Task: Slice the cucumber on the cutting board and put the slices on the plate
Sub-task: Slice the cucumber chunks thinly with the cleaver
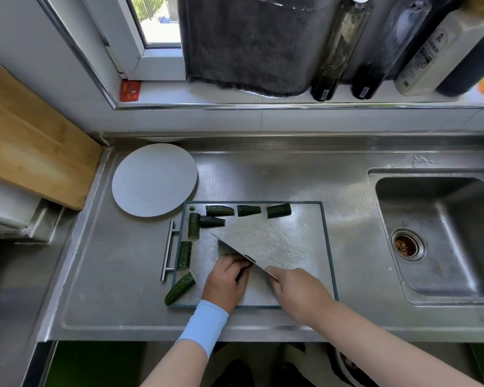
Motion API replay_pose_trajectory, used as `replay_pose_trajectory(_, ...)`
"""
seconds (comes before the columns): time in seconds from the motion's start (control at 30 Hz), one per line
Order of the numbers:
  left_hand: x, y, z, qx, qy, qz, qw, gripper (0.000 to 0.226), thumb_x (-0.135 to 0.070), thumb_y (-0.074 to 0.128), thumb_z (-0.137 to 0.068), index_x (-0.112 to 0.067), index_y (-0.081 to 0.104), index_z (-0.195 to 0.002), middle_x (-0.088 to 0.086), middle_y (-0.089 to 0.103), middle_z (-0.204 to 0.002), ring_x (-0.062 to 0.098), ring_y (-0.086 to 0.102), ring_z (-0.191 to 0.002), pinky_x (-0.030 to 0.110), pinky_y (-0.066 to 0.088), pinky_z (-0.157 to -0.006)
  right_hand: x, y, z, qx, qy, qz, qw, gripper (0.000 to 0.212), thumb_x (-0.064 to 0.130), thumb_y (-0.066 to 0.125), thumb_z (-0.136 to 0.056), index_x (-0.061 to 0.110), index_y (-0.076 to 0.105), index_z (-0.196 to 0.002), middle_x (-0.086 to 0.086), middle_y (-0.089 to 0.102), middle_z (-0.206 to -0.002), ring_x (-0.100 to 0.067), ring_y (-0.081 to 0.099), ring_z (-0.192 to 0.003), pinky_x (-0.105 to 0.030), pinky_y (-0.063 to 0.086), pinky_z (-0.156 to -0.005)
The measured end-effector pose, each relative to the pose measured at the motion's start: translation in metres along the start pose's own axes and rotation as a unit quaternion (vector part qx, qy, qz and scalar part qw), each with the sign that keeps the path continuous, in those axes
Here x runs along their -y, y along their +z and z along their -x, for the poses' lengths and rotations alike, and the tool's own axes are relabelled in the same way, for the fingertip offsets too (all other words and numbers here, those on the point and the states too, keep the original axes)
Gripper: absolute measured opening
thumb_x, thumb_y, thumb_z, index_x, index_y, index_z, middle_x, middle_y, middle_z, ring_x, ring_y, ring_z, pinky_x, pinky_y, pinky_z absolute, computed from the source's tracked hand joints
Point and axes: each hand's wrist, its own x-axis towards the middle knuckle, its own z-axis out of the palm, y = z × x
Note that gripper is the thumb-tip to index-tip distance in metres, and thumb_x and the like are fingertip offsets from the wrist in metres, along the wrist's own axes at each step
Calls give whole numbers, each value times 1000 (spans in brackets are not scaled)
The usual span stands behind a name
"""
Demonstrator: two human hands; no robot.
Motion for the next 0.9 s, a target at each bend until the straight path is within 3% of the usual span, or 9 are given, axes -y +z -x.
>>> replay_pose_trajectory(0.2,0,1,1,-8,-2,-4,1000,15,0,78,-75,-4,73,-88,7,67,-91,24,62,-86,28,51,-77,8,2,-14,-3,-3,-5,1000,26,30,34,-106,27,60,-111,1,64,-80,-21,56,-71,-35,48,-68)
replay_pose_trajectory(0.37,1,2,2,-12,-7,-6,1000,17,-1,78,-74,-5,72,-89,8,67,-92,22,61,-88,21,47,-85,4,5,-1,-23,-17,10,1000,25,29,34,-106,30,58,-114,5,57,-73,-19,51,-65,-32,38,-59)
replay_pose_trajectory(0.5,3,3,3,-17,-13,-8,1000,10,-8,70,-81,-6,72,-90,9,67,-92,21,58,-92,16,41,-93,-3,3,16,-27,-13,19,999,24,29,35,-105,34,55,-117,4,57,-69,-15,48,-59,-31,41,-57)
replay_pose_trajectory(0.6,3,3,3,-16,-13,-1,1000,11,-5,72,-80,-6,73,-91,8,67,-93,20,59,-92,16,42,-92,-8,0,25,-30,-4,24,999,23,30,34,-106,33,54,-116,3,55,-69,-14,49,-60,-24,32,-51)
replay_pose_trajectory(0.7,2,2,3,-14,-9,7,1000,17,-1,77,-76,-6,73,-92,7,67,-94,20,61,-92,20,46,-90,-11,-2,31,-26,3,25,999,24,32,34,-106,32,55,-117,0,63,-76,-18,55,-66,-27,37,-55)
replay_pose_trajectory(0.9,2,2,3,-12,-14,10,1000,18,-1,78,-76,-6,74,-93,6,67,-95,20,62,-93,21,47,-90,-9,-5,25,-9,4,6,1000,22,29,35,-106,33,57,-108,6,55,-66,-10,47,-55,-20,34,-52)
